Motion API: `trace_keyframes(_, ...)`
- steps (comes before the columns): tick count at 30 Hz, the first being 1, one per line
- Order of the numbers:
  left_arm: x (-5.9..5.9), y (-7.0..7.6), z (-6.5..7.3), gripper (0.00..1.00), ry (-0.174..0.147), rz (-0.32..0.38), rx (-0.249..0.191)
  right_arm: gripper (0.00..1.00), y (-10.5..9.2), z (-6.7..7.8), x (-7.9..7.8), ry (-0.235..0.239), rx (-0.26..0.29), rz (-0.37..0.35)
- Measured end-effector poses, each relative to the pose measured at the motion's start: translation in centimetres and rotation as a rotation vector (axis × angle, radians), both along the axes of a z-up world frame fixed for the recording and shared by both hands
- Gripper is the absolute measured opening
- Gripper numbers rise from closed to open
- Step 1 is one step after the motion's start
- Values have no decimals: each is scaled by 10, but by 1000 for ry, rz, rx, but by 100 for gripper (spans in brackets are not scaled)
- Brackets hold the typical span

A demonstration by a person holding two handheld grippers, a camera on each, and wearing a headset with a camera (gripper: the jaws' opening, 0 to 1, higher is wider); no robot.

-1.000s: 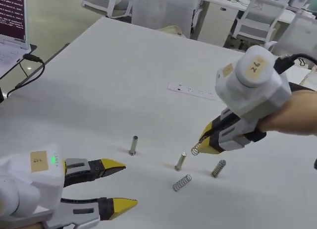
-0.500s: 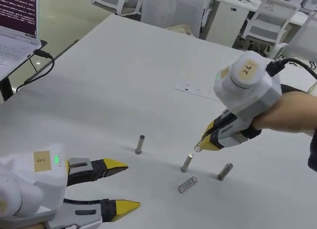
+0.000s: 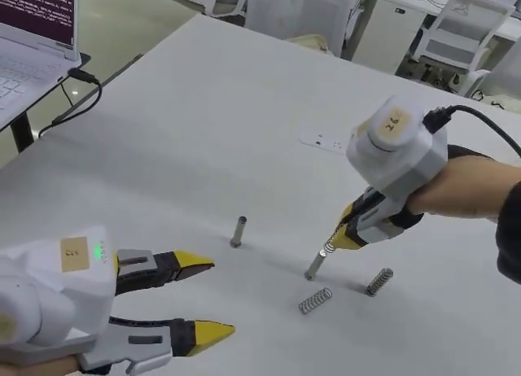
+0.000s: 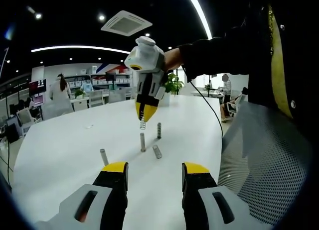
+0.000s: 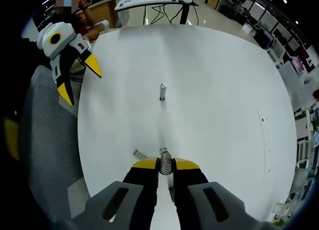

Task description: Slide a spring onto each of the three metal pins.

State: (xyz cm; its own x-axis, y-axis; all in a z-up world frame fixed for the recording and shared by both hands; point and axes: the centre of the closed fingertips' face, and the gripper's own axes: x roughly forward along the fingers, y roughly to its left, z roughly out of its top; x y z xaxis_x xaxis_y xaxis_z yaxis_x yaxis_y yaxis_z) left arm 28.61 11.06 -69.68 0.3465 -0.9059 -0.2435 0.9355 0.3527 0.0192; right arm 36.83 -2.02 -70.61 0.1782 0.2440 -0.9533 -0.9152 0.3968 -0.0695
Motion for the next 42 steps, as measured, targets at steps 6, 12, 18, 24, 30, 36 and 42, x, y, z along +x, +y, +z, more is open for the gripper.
trace_keyframes(6,1,2,-2,47,20,11,-13,8,1,-1,0,5,2,-2)
trace_keyframes(12,2,3,-3,58,28,20,-21,8,2,-3,-1,11,-3,4)
trace_keyframes(18,4,4,-5,76,69,38,-23,8,1,-5,-1,16,-7,6)
trace_keyframes(24,5,4,-5,81,65,48,-27,8,1,-7,-1,22,-12,9)
trace_keyframes(30,7,6,-6,86,72,62,-27,8,3,-9,0,25,-13,13)
trace_keyframes(36,8,8,-5,88,73,70,-31,8,2,-13,0,33,-20,14)
trace_keyframes(42,9,10,-6,87,74,72,-30,8,3,-15,1,36,-20,16)
